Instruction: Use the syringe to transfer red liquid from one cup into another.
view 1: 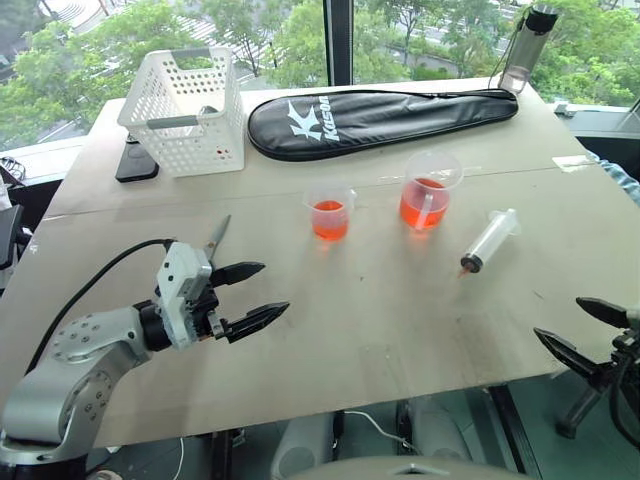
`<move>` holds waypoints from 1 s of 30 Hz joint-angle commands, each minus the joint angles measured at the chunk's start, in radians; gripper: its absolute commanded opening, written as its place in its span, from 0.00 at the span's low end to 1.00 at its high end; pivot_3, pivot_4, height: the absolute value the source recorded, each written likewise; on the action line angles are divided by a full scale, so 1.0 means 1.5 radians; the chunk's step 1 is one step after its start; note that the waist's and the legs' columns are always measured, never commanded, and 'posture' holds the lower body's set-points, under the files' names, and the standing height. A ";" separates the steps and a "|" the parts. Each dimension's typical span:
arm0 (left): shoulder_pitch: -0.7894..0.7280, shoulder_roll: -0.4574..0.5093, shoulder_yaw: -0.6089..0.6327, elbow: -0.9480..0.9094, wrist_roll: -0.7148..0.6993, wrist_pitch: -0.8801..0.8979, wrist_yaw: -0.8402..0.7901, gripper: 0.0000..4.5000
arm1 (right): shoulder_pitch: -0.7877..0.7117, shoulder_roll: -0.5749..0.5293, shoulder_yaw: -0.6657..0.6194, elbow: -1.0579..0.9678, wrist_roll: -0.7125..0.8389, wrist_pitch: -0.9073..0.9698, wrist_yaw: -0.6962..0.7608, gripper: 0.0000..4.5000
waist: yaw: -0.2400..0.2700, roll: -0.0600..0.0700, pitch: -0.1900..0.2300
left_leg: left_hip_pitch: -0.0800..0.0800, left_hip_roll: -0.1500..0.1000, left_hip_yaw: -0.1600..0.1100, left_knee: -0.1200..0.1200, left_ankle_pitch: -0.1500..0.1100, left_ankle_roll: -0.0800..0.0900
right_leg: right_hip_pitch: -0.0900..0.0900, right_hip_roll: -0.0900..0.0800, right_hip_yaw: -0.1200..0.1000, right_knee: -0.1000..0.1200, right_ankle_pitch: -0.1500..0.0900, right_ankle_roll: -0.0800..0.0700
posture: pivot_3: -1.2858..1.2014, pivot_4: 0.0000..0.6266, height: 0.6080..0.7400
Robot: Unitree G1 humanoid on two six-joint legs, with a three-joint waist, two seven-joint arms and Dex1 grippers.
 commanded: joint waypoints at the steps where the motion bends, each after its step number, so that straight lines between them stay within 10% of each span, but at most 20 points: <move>1: -0.046 0.004 -0.024 -0.017 -0.009 -0.008 -0.006 1.00 | -0.088 -0.016 0.000 -0.028 0.045 0.098 -0.087 0.99 | 0.000 0.000 0.000 | 0.000 0.000 0.000 0.000 0.000 0.000 | 0.000 0.000 0.000 0.000 0.000 0.000 | 0.52 0.24 0.88; 8: -0.184 -0.007 -0.111 -0.040 -0.023 -0.003 -0.019 1.00 | -0.539 0.028 0.069 0.059 0.145 0.580 -0.330 0.99 | -0.004 -0.002 0.003 | -0.002 0.003 0.002 0.002 0.000 0.000 | -0.001 0.001 -0.002 -0.003 0.002 -0.003 | 0.52 0.24 0.88; 21: -0.236 -0.023 -0.165 -0.067 -0.020 -0.011 -0.014 1.00 | -0.892 0.164 0.031 0.554 0.384 0.599 -0.999 0.99 | -0.011 0.001 0.004 | -0.008 0.002 0.003 0.001 0.003 -0.004 | -0.006 0.005 -0.005 -0.002 0.005 -0.002 | 0.52 0.24 0.88; 30: -0.211 -0.031 -0.160 -0.090 -0.026 -0.008 0.006 1.00 | -0.920 0.104 0.137 0.718 0.662 0.599 -1.214 0.99 | -0.022 0.001 0.004 | -0.007 0.003 0.003 0.001 0.003 -0.003 | -0.006 0.007 -0.004 -0.001 0.005 -0.002 | 0.52 0.24 0.88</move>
